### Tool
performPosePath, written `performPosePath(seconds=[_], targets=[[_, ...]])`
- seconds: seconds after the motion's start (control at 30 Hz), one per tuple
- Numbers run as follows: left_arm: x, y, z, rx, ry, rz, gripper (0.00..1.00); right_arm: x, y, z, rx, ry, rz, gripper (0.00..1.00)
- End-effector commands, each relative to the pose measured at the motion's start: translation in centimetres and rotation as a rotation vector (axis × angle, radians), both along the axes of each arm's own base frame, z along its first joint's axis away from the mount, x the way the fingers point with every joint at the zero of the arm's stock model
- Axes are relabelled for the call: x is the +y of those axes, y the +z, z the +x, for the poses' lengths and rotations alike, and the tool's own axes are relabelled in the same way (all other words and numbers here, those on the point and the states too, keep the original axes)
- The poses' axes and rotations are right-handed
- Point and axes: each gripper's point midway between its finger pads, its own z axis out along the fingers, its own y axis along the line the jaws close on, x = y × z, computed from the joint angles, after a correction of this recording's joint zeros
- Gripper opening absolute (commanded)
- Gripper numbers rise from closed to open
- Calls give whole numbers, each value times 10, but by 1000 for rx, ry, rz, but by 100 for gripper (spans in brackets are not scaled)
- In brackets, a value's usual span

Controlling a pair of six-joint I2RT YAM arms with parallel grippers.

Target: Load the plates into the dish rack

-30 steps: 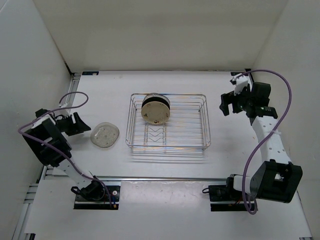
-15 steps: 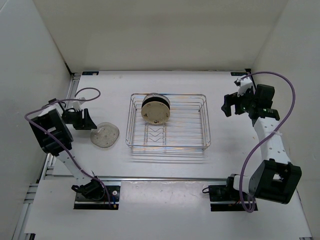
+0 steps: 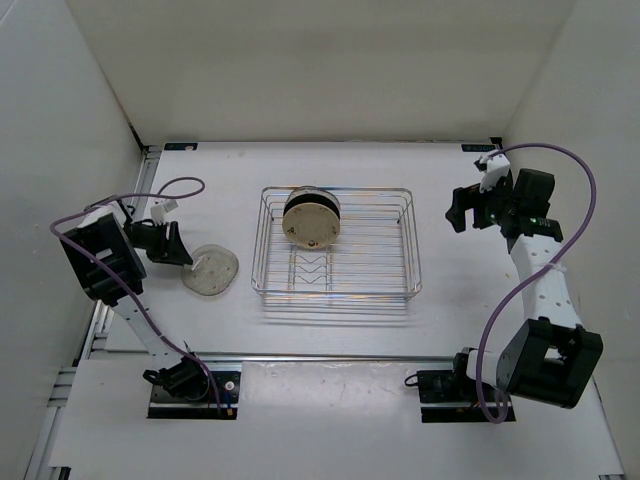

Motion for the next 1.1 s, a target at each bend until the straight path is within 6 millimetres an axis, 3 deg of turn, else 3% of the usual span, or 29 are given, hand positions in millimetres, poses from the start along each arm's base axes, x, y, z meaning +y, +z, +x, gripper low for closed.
performPosePath(seconds=[0.0,0.63,0.8,0.9,1.07], targets=[[-1,7,-3,-17,-60,-5,55,1,16,5,-64,3,14,97],[0,-17,-16,102,-179,74,47,-11,22,1,-71,-22,67,97],[1,-17,-13,87,-188,154,33,-13,24,0,-75,-15,83,97],[5,-17,-15,79,-182,191,15,-9,21,-2,-69,2,97,97],[7,-21,-19,59,-171,249,10,-10,24,-3,-79,3,100,97]])
